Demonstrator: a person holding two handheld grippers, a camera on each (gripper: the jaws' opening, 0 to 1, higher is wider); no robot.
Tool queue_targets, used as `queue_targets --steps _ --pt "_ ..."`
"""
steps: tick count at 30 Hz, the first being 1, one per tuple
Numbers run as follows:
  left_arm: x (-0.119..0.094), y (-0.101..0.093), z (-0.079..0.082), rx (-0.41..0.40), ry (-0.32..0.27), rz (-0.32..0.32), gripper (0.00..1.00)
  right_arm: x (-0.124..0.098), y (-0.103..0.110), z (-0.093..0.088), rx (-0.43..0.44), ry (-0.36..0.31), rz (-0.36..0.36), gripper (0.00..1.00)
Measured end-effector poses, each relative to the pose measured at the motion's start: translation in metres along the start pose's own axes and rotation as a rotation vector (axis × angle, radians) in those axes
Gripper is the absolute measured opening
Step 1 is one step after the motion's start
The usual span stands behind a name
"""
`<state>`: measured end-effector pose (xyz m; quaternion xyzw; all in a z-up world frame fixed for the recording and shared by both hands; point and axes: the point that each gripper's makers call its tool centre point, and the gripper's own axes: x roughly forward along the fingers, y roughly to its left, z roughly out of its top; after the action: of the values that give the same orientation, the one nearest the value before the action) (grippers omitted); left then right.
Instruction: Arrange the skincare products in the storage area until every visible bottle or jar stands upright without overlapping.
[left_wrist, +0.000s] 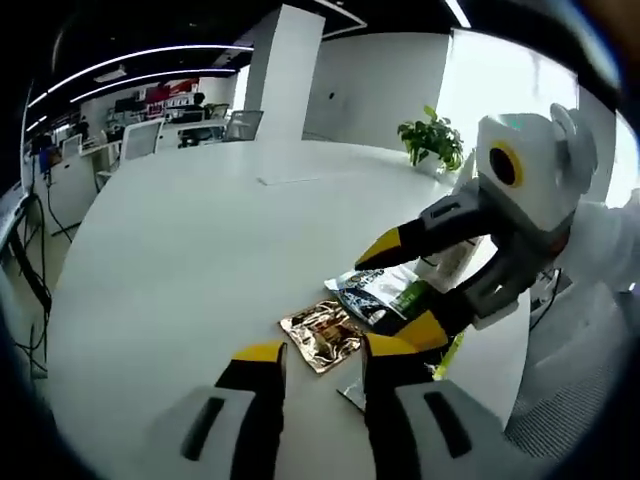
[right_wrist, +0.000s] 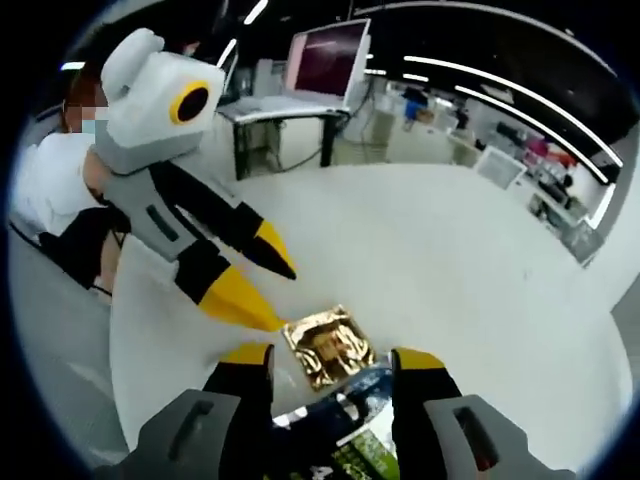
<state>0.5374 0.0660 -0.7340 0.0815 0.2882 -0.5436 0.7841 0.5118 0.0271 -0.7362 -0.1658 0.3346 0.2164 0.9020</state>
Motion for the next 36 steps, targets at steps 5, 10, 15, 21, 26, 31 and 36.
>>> queue_targets --steps 5,10,15,21,26,31,36 --pt "-0.014 -0.009 0.006 0.059 -0.003 0.000 0.35 -0.016 0.002 0.007 0.015 -0.024 0.013 0.54" --pt "-0.029 -0.023 0.020 0.066 -0.052 -0.008 0.39 -0.039 0.013 0.021 0.072 -0.089 0.050 0.63" --pt "-0.037 -0.036 0.025 0.122 -0.044 -0.016 0.48 -0.056 0.018 0.025 0.032 -0.104 0.043 0.71" --pt "-0.048 -0.052 0.032 0.172 -0.051 -0.026 0.55 -0.081 0.023 0.029 0.007 -0.138 0.026 0.79" --pt "-0.057 -0.057 0.037 0.167 -0.078 -0.021 0.59 -0.101 0.014 0.024 0.009 -0.146 -0.023 0.84" --pt "-0.070 -0.068 0.037 0.155 -0.085 -0.034 0.64 -0.120 0.006 0.015 0.019 -0.149 -0.078 0.90" --pt "-0.082 -0.077 0.046 0.154 -0.125 -0.045 0.72 -0.139 0.000 -0.002 0.079 -0.143 -0.109 0.92"
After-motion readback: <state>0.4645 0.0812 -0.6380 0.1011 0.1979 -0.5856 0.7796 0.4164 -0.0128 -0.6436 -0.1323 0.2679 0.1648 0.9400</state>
